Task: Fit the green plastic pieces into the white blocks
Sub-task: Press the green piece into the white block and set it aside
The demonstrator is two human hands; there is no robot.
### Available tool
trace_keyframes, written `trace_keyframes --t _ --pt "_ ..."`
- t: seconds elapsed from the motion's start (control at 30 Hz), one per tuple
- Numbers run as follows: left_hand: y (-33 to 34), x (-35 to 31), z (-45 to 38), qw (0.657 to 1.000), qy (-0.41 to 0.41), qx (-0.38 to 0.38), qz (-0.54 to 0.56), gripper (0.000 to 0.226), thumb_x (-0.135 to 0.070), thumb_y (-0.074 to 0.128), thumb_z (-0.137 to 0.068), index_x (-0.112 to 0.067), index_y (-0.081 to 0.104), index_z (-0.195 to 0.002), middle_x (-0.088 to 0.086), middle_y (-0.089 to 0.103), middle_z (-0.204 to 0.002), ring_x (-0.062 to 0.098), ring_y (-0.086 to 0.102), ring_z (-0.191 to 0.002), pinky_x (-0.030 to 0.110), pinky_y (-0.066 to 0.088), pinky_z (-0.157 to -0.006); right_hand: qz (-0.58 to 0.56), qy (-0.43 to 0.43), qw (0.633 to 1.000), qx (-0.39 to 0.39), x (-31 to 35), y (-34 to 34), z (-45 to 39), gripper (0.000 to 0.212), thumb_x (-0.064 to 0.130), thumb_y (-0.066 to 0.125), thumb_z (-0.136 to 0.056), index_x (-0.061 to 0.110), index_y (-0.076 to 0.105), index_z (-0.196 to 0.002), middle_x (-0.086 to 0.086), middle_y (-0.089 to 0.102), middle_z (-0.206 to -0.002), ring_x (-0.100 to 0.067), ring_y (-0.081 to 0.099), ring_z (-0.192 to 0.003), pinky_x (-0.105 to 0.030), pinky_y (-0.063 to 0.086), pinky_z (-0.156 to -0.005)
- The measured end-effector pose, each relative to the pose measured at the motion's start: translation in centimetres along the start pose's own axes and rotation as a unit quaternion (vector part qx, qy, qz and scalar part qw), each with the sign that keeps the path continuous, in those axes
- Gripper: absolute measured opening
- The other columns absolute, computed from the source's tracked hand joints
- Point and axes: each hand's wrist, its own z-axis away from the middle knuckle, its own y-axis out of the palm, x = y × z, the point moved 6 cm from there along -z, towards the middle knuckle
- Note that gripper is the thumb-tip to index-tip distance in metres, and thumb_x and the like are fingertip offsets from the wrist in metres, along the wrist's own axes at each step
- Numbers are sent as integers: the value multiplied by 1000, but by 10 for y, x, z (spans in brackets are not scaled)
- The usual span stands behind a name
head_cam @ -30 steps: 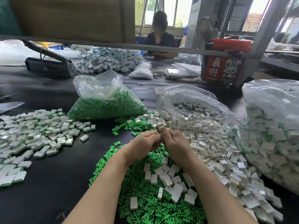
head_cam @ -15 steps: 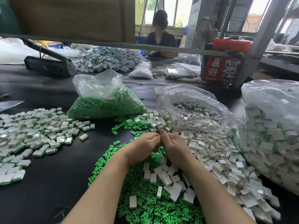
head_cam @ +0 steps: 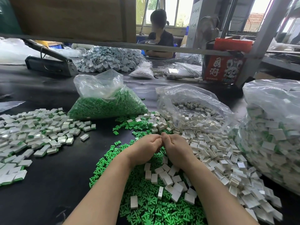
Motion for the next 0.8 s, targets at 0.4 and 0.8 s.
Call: trace_keyframes --t 0.4,0.8 --pt "4 -1 -1 999 23 18 23 49 -39 37 -88 -5 63 -112 29 63 -115 27 56 -93 57 41 -98 20 4 1000 16 4 -2 2 55 34 34 -104 21 44 -52 7 42 -47 -5 39 -44 -30 29 -50" --pt "-4 5 -1 994 41 4 102 25 -17 38 -106 -4 58 -99 -4 56 -84 12 48 -84 37 47 -92 -256 27 966 29 7 -2 1 43 40 30 -95 19 46 -61 11 39 -48 -6 32 -46 -30 28 -51"
